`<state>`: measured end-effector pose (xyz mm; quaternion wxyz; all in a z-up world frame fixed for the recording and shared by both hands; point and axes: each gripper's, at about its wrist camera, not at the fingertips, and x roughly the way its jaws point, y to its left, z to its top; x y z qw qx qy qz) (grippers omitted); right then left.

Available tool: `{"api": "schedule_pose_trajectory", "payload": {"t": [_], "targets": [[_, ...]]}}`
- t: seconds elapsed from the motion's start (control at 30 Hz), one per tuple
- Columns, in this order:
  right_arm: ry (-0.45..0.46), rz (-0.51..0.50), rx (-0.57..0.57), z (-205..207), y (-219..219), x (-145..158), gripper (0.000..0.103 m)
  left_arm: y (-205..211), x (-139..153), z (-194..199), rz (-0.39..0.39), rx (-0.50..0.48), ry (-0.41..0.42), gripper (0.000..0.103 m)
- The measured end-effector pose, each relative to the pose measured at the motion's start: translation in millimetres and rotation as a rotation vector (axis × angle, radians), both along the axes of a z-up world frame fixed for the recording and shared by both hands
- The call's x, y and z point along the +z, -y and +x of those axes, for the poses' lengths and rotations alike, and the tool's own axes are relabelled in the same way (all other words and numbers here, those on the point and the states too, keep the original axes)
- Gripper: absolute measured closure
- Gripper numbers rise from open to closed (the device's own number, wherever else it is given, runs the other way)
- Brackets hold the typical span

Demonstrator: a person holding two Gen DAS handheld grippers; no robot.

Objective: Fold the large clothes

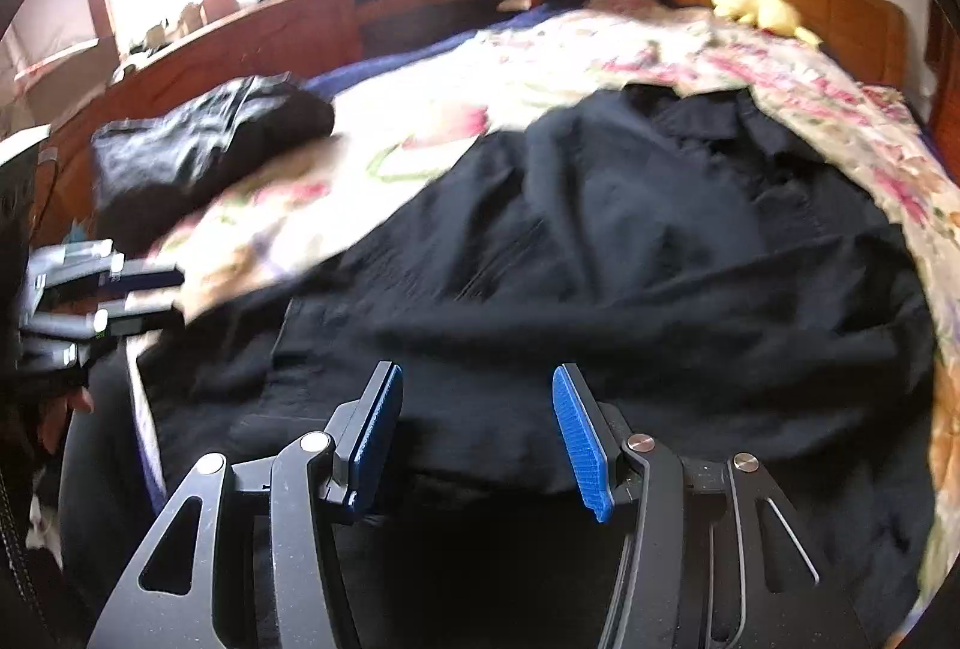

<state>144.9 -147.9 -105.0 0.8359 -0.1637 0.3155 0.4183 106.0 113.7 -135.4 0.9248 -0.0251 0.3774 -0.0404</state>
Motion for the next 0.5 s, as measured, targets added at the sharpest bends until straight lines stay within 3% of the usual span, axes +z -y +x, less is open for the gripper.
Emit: {"api": "schedule_pose_trajectory", "payload": {"t": [0.17, 0.5], "targets": [[-0.049, -0.042, -0.018, -10, 6, -21, 0.049, -3, -8, 3, -0.013, -0.012, -0.009, 0.070], [-0.023, -0.027, -0.054, -22, 11, -24, 0.049, -1, -15, 8, -0.013, -0.021, -0.022, 0.070]]}}
